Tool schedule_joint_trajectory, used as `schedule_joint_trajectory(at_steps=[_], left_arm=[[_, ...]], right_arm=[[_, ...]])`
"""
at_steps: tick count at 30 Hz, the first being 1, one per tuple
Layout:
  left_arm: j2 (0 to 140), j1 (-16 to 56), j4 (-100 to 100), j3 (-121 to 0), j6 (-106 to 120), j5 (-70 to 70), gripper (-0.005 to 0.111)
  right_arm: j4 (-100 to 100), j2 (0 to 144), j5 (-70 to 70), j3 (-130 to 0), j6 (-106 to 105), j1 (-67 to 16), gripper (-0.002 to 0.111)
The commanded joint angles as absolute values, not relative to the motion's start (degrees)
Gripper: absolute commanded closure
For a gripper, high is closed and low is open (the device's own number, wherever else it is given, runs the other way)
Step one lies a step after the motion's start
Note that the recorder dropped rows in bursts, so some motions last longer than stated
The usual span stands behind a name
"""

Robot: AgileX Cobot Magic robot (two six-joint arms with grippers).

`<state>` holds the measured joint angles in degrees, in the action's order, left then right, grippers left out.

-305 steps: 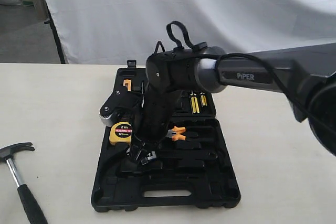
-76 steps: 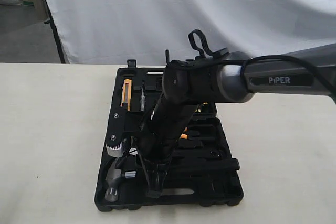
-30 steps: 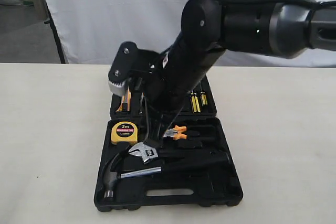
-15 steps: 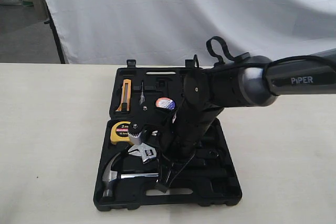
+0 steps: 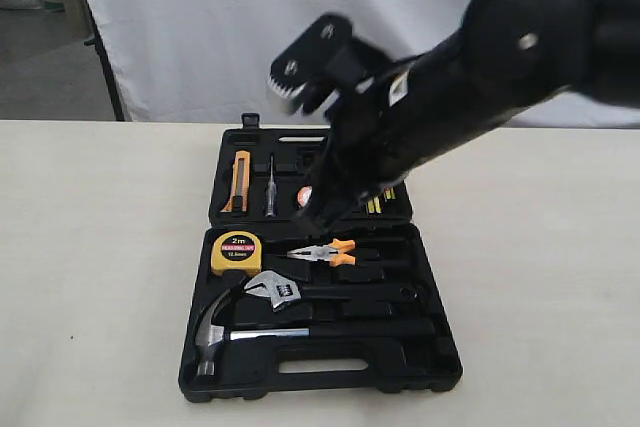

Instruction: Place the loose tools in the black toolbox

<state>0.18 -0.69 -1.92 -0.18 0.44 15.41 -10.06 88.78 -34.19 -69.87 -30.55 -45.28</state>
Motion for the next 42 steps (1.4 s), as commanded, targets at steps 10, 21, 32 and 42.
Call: schedule_joint_trajectory(at_steps=[10,21,32,42], left_arm=[[0.00,-0.36,-1.80,0.00,0.00,15.41,0.106],[0.00,-0.36,-1.68,0.00,0.00,15.41,0.106],[0.00,-0.47,-1.70,0.00,0.00,15.41,0.106],[0.00,-0.47,-1.70,0.00,0.00,15.41,0.106]], right_arm=[[-5.99,56.52,-5.60,-33.39,-13.79,-45.10,0.108],[-6.09,43.14,21.56,0.00,-3.84,-45.10,0.108],[-3.04,27.32,4.61,0.00,0.00,-45.54,0.108],[-3.04,15.62,2.16,0.00,0.30,-44.42,0.108]])
